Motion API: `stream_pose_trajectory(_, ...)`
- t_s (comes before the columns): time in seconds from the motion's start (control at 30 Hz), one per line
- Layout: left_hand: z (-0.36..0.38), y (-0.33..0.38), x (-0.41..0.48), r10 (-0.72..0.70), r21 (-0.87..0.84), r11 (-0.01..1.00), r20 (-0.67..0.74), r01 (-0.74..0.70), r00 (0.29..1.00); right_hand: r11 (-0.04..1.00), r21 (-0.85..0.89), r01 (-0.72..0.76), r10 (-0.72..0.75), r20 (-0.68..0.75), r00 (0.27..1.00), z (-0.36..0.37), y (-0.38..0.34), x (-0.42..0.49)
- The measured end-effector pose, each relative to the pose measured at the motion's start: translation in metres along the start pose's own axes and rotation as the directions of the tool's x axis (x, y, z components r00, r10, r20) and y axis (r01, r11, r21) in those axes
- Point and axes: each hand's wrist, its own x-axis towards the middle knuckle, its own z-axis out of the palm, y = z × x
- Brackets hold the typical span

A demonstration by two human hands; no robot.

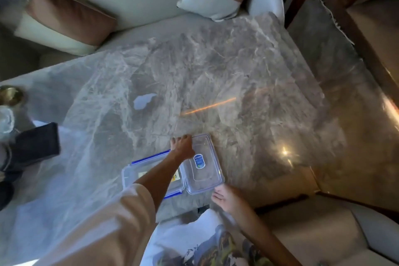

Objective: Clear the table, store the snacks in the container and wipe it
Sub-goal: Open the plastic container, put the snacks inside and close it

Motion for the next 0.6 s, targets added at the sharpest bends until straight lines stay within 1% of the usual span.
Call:
stream_pose_trajectory(0.03, 0.001, 0.002, -0.002, -0.017, 0.015, 1.0, -0.009, 0.017, 1.0, 1.0, 0.025, 0.004, -0.004, -0.034, 0.999, 0.005, -0.003, -0.005)
stream_pose_trajectory(0.1, 0.002, 0.007, -0.002, -0.015, 0.004, 1.0, -0.029, 0.015, 0.999, 0.977, 0.204, -0.063, 0.089, -0.119, 0.989, 0.008, -0.011, -0.008)
stream_pose_trajectory(0.13, -0.001, 0.01, -0.003, 0.002, -0.003, 1.0, -0.049, -0.002, 0.999, 0.961, 0.266, -0.072, 0.113, -0.141, 0.984, 0.007, -0.012, -0.006)
stream_pose_trajectory(0.17, -0.006, 0.013, -0.004, 0.022, -0.022, 0.999, -0.09, -0.024, 0.996, 0.953, 0.298, -0.051, 0.098, -0.143, 0.985, 0.005, -0.014, -0.005)
stream_pose_trajectory(0.2, -0.011, 0.015, -0.006, 0.045, -0.043, 0.998, -0.136, -0.051, 0.99, 0.949, 0.317, 0.001, 0.056, -0.172, 0.984, 0.003, -0.02, -0.008)
stream_pose_trajectory(0.27, -0.026, 0.013, -0.012, 0.076, -0.125, 0.986, -0.232, -0.108, 0.97, 0.945, 0.298, 0.136, -0.062, -0.245, 0.968, 0.0, -0.037, -0.017)
stream_pose_trajectory(0.3, -0.036, 0.009, -0.017, 0.079, -0.183, 0.973, -0.293, -0.137, 0.953, 0.936, 0.272, 0.222, -0.14, -0.289, 0.947, 0.0, -0.049, -0.021)
stream_pose_trajectory(0.33, -0.046, 0.001, -0.023, 0.065, -0.255, 0.953, -0.358, -0.165, 0.932, 0.918, 0.226, 0.326, -0.248, -0.316, 0.916, 0.0, -0.063, -0.025)
stream_pose_trajectory(0.37, -0.057, -0.01, -0.031, 0.029, -0.341, 0.922, -0.413, -0.184, 0.91, 0.879, 0.175, 0.444, -0.376, -0.32, 0.87, 0.004, -0.08, -0.028)
stream_pose_trajectory(0.43, -0.073, -0.043, -0.051, -0.083, -0.508, 0.837, -0.482, -0.201, 0.872, 0.78, 0.085, 0.62, -0.584, -0.258, 0.77, 0.019, -0.111, -0.037)
stream_pose_trajectory(0.47, -0.077, -0.062, -0.063, -0.142, -0.571, 0.798, -0.489, -0.193, 0.86, 0.74, 0.033, 0.672, -0.654, -0.202, 0.729, 0.031, -0.123, -0.04)
stream_pose_trajectory(0.53, -0.076, -0.105, -0.083, -0.257, -0.663, 0.735, -0.469, -0.144, 0.845, 0.68, -0.096, 0.727, -0.733, -0.104, 0.672, 0.058, -0.143, -0.047)
stream_pose_trajectory(0.6, -0.062, -0.145, -0.103, -0.37, -0.733, 0.677, -0.411, -0.062, 0.833, 0.654, -0.223, 0.723, -0.745, -0.023, 0.667, 0.088, -0.151, -0.046)
